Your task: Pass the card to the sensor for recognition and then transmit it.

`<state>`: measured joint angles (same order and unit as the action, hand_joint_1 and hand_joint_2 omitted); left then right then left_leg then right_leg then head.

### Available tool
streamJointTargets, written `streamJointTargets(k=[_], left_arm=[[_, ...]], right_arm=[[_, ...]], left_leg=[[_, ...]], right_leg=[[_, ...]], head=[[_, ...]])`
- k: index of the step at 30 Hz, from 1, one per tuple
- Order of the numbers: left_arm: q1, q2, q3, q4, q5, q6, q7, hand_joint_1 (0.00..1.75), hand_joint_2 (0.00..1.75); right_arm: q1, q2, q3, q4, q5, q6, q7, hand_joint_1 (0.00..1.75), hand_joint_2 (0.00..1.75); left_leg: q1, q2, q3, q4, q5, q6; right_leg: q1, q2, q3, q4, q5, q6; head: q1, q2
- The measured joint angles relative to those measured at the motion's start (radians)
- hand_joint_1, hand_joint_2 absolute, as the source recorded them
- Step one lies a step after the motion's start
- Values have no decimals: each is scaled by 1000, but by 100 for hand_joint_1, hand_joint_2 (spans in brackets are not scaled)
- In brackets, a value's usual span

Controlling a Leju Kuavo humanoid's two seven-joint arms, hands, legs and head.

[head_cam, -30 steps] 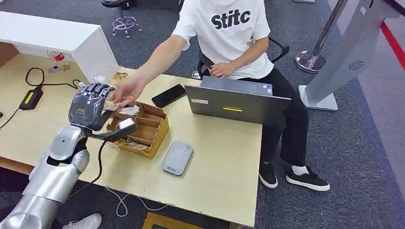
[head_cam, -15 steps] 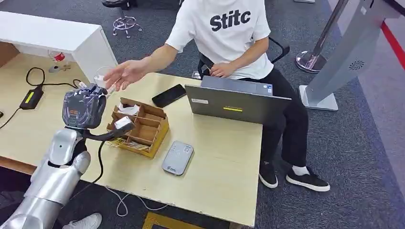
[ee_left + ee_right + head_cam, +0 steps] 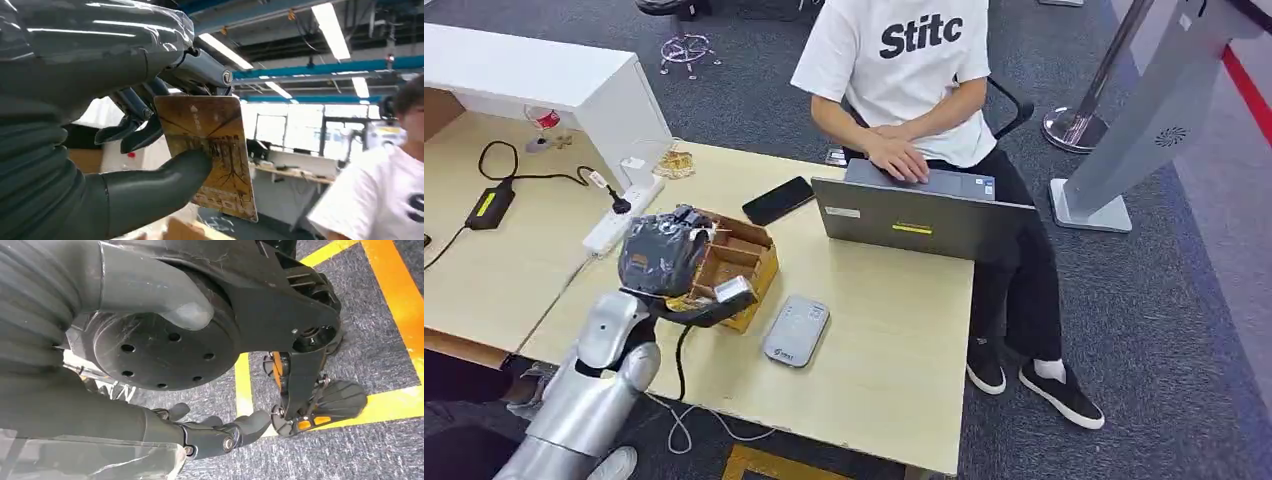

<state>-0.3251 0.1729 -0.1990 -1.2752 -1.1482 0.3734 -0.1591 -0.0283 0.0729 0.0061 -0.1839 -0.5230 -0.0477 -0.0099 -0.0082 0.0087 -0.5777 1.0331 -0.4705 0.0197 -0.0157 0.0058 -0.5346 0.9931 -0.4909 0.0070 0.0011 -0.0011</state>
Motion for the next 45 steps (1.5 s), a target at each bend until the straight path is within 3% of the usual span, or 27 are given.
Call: streamJointTargets(k=[12,18,24,37,45], left_arm=[[18,-104,-131,5,-15,-28,10,175,175],[19,-137,-197,65,-21,-41,37,175,175],[21,-162,-216,161,-26,-26,49,175,175],[22,-173,-227,353,-3,12,48,175,175],[3,-170,-227,375,-5,64,34,175,175]], right_arm=[[0,0,0,0,9,0,2,0,175],[0,0,0,0,13,0,5,0,175],[-1,0,0,0,24,0,11,0,175],[0,0,0,0,42,0,19,0,175],[0,0,0,0,42,-3,19,0,175]], left_leg=[[0,0,-1,0,0,1],[0,0,-1,0,0,1],[0,0,-1,0,1,1],[0,0,-1,0,1,1],[0,0,-2,0,1,1]], right_leg=[[0,0,-1,0,1,1],[0,0,-1,0,1,1],[0,0,-1,0,1,1],[0,0,-1,0,1,1],[0,0,-1,0,1,1]], head=[[0,0],[0,0],[0,0],[0,0],[0,0]])
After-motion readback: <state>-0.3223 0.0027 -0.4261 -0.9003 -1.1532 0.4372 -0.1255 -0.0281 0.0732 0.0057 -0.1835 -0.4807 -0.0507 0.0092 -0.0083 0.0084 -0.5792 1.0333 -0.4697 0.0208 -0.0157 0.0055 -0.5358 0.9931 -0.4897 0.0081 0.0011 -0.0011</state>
